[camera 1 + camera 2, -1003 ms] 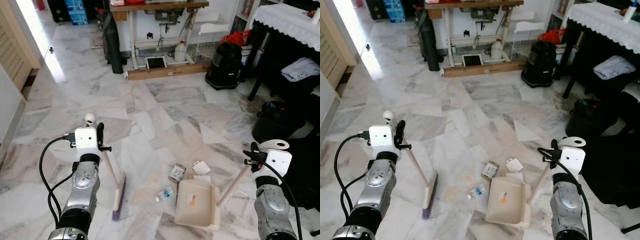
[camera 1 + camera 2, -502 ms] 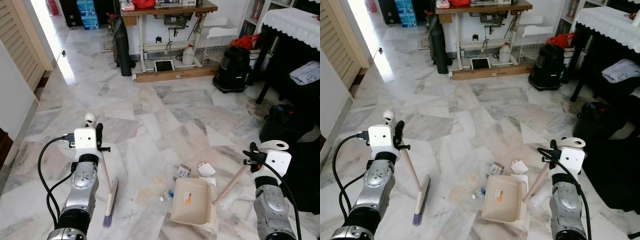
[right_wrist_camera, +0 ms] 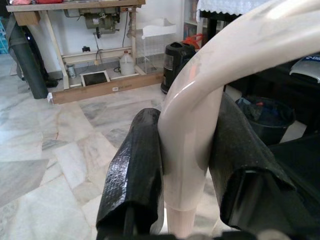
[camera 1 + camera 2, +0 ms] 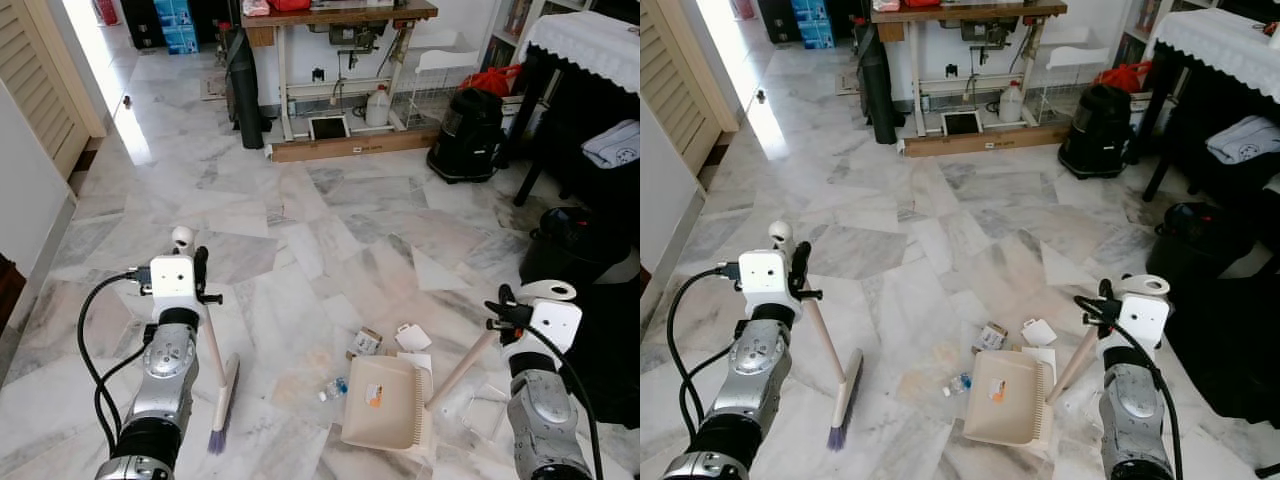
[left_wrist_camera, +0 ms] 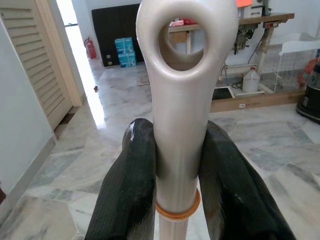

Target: Sweep floor

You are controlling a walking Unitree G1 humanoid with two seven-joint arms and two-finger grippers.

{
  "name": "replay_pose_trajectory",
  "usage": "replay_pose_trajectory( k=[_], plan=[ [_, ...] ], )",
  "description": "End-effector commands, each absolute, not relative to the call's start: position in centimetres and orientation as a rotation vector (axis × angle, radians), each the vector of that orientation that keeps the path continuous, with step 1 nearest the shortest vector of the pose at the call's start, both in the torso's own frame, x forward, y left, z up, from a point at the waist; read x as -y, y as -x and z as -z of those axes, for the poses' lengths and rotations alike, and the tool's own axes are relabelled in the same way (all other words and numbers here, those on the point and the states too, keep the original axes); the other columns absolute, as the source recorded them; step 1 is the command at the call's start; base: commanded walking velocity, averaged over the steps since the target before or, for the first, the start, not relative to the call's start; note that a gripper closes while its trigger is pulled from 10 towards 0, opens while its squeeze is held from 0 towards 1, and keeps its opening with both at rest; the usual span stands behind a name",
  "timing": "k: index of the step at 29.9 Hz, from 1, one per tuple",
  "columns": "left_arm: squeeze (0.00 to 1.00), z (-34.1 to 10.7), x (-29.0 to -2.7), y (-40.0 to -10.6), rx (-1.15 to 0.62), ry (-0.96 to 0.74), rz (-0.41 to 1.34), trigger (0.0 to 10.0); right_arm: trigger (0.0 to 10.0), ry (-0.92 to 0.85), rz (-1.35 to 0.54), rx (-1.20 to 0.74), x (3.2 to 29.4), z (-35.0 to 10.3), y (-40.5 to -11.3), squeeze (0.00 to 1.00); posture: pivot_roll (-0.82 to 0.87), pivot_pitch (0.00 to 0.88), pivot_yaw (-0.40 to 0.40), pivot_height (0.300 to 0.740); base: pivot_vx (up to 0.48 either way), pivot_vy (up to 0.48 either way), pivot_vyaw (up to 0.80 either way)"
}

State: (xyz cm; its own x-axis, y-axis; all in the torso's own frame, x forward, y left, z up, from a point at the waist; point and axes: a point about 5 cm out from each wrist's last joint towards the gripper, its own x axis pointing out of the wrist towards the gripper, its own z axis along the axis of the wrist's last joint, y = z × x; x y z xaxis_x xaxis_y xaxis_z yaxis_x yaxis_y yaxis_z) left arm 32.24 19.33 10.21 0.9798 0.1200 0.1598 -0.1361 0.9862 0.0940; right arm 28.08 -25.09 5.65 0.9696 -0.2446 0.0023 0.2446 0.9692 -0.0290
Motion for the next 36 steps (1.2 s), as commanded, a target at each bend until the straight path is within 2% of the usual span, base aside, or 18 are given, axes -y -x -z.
replay_pose_trajectory(
  k=[1, 14, 32, 36],
  plan=[
    [0.0, -10.82, -19.33, -32.41, 0.184, -0.105, -0.122, 10.0, 10.0, 0.03, 0.248, 0.044, 25.16, -6.66, -28.61, 0.0, -0.07, 0.0, 0.012, 0.74, 0.0, 0.0, 0.0],
    [0.0, -10.69, -19.33, -32.46, 0.175, -0.095, -0.133, 10.0, 10.0, 0.015, 0.258, 0.038, 25.38, -6.62, -28.61, 0.0, -0.07, 0.0, 0.011, 0.74, 0.0, 0.0, 0.0],
    [0.0, -10.56, -19.44, -32.39, 0.165, -0.096, -0.132, 10.0, 10.0, 0.006, 0.281, 0.041, 25.47, -6.66, -28.67, 0.0, -0.07, 0.0, 0.014, 0.74, 0.0, 0.0, -0.74],
    [0.0, -10.49, -19.46, -32.32, 0.165, -0.101, -0.125, 10.0, 10.0, 0.007, 0.285, 0.048, 25.61, -6.85, -28.79, 0.0, -0.07, 0.0, 0.018, 0.74, 0.0, 0.444, -0.75]
  ],
)
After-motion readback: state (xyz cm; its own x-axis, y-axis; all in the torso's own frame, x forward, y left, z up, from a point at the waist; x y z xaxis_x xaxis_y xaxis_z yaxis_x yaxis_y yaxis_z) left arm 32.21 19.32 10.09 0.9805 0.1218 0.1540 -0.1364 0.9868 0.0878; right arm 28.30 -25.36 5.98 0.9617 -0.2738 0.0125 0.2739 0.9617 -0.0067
